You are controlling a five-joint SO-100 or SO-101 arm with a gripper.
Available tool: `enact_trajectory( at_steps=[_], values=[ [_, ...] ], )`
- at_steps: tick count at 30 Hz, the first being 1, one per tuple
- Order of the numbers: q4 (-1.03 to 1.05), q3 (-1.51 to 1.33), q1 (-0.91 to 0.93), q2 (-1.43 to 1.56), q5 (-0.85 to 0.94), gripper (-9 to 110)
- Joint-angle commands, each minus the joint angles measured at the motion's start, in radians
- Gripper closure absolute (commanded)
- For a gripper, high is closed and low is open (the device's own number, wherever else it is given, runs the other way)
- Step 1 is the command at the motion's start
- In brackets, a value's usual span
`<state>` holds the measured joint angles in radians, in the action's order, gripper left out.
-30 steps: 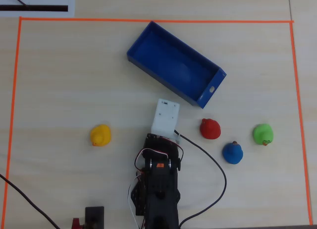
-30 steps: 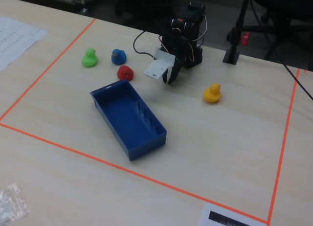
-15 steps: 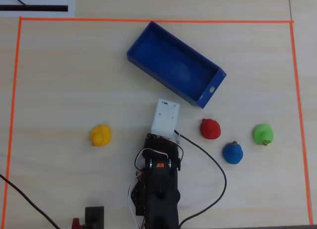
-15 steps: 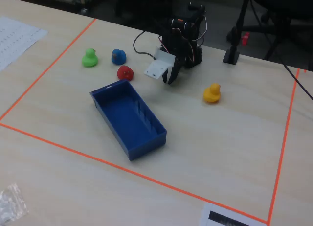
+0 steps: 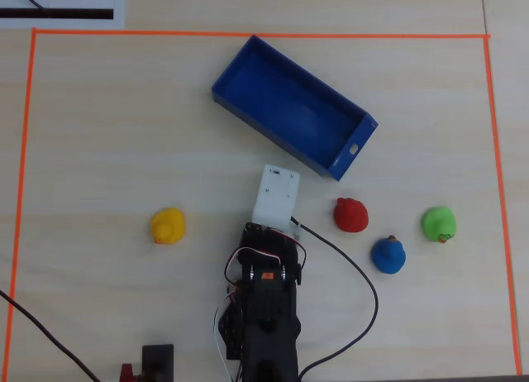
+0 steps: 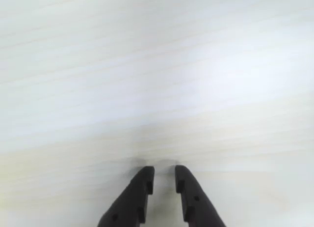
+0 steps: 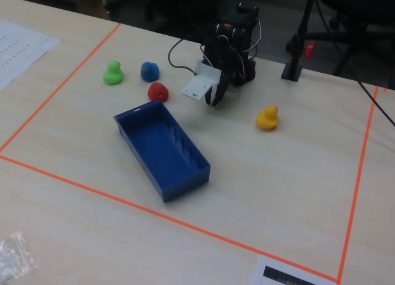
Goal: Grasp blue duck and put it into box.
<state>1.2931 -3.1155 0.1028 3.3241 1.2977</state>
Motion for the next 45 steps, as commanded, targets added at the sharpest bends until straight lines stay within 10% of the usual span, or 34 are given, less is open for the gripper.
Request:
enact_trajectory(
  at_steps=[1, 30, 45],
  values=[
    [0.018, 0.005, 0.005, -0.014, -0.003, 98],
    [-0.020, 0.008, 0.011, -0.014, 0.034, 101],
    [-0.485, 0.749, 0.739, -0.801, 0.017, 83]
  ],
)
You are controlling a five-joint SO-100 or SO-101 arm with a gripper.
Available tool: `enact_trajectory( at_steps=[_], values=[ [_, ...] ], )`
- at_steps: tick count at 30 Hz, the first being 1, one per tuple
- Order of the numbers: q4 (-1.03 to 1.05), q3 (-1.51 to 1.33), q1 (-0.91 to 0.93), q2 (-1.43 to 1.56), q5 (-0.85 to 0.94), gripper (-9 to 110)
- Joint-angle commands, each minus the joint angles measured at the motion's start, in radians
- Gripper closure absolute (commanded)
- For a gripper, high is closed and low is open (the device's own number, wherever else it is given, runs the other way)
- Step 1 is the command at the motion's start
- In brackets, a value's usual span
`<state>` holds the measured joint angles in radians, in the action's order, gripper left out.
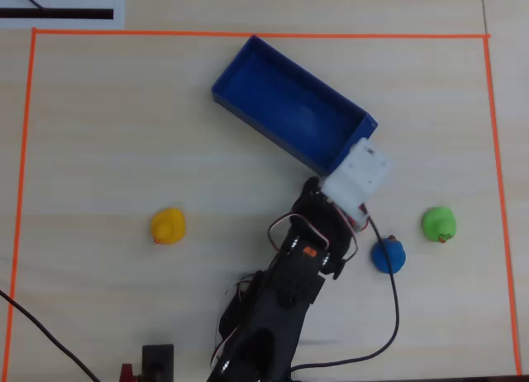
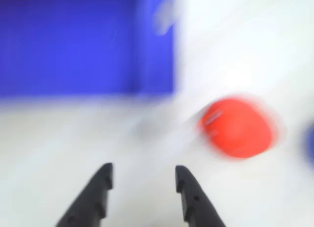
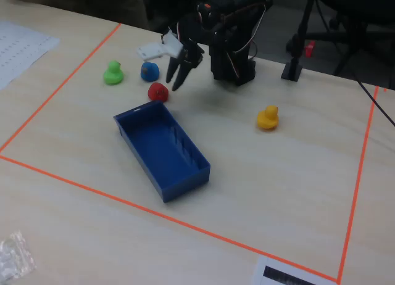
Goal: Grasp blue duck and put it into box.
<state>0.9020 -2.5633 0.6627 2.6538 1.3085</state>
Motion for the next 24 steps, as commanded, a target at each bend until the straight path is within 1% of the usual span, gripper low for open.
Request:
enact_trajectory(
  at_steps=[1, 5, 11, 14, 17, 24],
  values=[
    [-0.138, 0.221, 0.224, -0.155, 0.012, 83],
    [-0.267, 0.288, 0.365, -0.245, 0.035, 82],
    [-0.322, 0.359, 0.497, -0.388, 0.064, 76],
    [-0.344, 0.387, 0.563, -0.463, 0.078, 76],
    [-0.388, 0.370, 0.629, -0.514, 0.121, 76],
    [-0.675, 0.202, 0.755, -0.571, 0.222, 76]
  ],
)
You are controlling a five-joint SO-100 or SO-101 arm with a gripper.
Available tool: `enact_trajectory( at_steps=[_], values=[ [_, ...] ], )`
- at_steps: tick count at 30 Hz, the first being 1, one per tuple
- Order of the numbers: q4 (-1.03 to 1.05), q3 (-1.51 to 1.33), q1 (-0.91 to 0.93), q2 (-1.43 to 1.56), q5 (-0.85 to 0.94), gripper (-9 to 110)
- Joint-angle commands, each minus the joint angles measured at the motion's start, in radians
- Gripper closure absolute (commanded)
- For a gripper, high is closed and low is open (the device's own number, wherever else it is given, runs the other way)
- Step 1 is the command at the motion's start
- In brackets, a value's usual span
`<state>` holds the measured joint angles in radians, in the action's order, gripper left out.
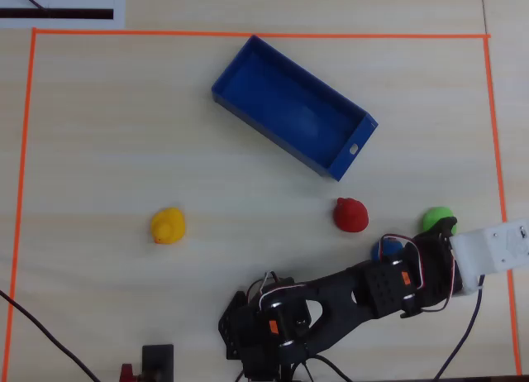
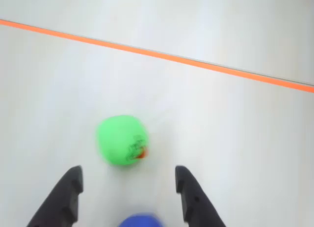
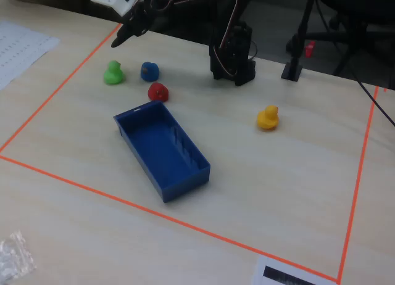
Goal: Grasp blue duck and put it into box.
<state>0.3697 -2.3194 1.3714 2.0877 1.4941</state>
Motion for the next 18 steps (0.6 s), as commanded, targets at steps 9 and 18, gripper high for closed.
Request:
enact_trajectory(
  at_steps=[9, 18],
  values=[
    [-0.307, -0.250, 0.091, 0.020, 0.097, 76],
    [-0.302, -0.405, 0.051, 0.130, 0.112, 75]
  ],
)
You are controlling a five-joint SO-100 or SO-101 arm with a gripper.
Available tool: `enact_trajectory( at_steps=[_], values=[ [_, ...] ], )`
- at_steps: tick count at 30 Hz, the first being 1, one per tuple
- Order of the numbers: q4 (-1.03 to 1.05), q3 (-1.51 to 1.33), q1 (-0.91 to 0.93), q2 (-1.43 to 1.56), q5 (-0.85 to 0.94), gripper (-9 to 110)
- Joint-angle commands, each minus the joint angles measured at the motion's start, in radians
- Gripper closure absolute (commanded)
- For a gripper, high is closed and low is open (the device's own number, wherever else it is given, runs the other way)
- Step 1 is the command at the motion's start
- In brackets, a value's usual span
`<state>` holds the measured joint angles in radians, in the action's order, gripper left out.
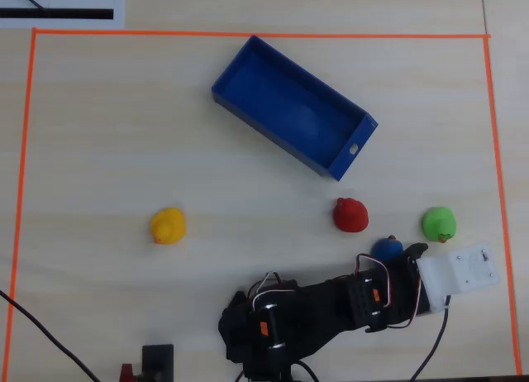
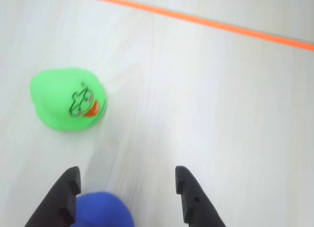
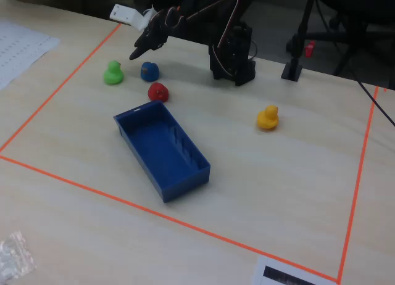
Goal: Grasp blue duck and put it into box.
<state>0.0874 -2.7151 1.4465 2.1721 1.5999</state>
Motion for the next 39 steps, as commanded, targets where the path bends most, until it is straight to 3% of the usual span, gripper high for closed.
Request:
enact_trajectory(
  at_steps=[1, 27, 39],
  values=[
    [-0.017, -0.014, -0.029, 0.049, 0.005, 75],
    [-0.072, -0.190, -0.098, 0.147, 0.003, 73],
    [-0.227, -0.379, -0.130, 0.175, 0.034, 73]
  ],
)
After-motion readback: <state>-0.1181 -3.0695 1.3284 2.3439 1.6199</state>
